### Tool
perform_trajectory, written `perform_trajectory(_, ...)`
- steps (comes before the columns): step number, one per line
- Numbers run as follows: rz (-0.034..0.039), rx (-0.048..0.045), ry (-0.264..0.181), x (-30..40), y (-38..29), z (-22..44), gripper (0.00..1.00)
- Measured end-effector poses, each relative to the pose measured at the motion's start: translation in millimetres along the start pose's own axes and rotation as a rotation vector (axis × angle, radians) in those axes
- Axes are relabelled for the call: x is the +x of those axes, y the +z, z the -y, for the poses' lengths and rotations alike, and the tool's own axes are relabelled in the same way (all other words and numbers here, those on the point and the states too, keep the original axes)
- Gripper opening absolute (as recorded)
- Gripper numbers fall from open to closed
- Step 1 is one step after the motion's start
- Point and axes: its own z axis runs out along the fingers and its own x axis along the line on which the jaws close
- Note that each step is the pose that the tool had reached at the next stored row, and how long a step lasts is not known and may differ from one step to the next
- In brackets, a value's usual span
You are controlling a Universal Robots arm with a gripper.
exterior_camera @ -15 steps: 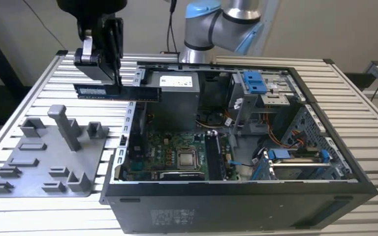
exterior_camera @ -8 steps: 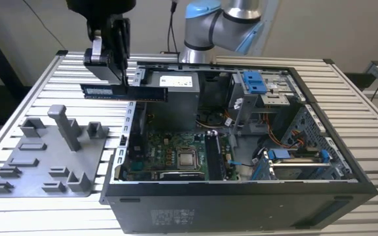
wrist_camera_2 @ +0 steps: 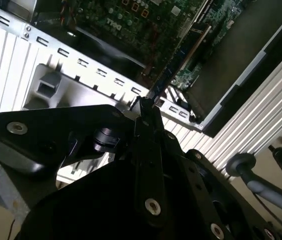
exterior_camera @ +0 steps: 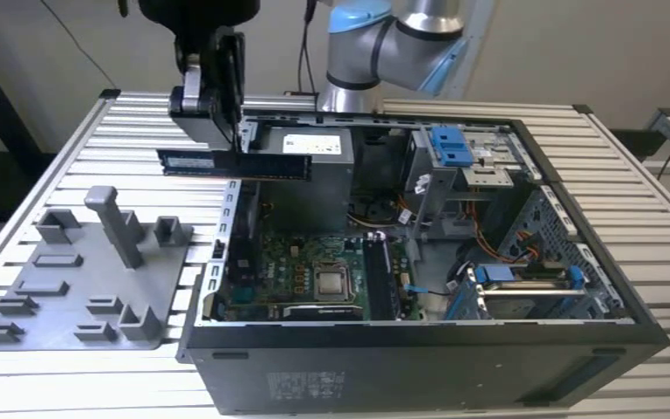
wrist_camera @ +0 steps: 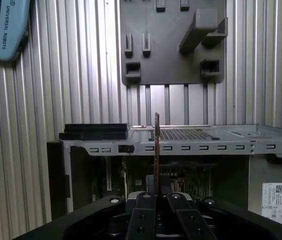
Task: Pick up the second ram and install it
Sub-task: 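Pick up the second ram and move it above second insertion slot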
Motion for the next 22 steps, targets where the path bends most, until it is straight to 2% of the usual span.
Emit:
perform_trajectory(12, -0.0001, -0.0001, 0.000, -1.1, 0.1, 21.7, 0.14)
perform_trajectory(22, 0.0000, -0.0003, 0.000, -2.1, 0.3, 42.8, 0.14)
